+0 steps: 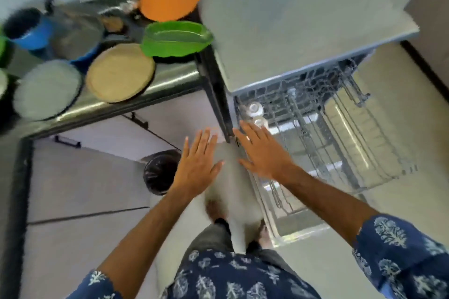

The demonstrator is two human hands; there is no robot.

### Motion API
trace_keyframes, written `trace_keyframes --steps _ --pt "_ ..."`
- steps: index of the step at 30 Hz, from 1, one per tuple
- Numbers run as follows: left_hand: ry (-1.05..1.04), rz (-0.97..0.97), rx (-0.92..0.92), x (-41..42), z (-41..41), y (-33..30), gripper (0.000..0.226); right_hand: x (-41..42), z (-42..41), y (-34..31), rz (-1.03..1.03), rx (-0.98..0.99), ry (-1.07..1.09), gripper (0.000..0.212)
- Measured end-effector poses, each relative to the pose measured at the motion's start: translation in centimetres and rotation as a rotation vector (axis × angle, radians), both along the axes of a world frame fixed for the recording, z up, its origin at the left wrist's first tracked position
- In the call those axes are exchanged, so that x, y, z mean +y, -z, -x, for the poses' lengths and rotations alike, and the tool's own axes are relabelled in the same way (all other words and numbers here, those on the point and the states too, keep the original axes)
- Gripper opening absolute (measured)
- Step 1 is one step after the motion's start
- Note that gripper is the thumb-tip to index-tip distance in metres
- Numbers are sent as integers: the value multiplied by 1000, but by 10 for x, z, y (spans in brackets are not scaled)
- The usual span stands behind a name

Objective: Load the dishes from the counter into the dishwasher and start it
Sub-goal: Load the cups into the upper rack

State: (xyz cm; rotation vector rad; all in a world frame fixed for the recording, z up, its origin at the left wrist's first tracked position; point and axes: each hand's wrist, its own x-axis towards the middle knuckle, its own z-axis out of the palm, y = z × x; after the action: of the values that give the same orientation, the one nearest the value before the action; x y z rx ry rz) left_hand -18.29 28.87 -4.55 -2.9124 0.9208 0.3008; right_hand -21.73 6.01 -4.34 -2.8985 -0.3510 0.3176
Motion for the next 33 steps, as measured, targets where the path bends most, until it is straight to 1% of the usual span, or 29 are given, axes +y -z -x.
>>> trace_keyframes --steps 3,8,12,17,24,30,33 --pt "-155 48 -55 51 7 -26 72 34 -20 -28 17 -56 -148 81" --pt "-421 120 -143 144 8 -58 72 118 -71 -60 70 -172 -360 81" --pt "-595 135 -205 231 18 -69 72 215 -108 -80 82 -233 -532 82" --pt "-746 126 -231 345 27 -81 74 349 -144 -94 17 -242 -667 82" --pt "-901 118 -302 486 30 -112 71 516 -174 -117 -113 -295 -796 79" --pt "-1061 125 -370 569 28 -122 65 624 -199 -132 -152 -347 -944 75" --pt "-1156 116 -346 595 23 -130 70 669 -217 -133 -176 -313 -1023 72"
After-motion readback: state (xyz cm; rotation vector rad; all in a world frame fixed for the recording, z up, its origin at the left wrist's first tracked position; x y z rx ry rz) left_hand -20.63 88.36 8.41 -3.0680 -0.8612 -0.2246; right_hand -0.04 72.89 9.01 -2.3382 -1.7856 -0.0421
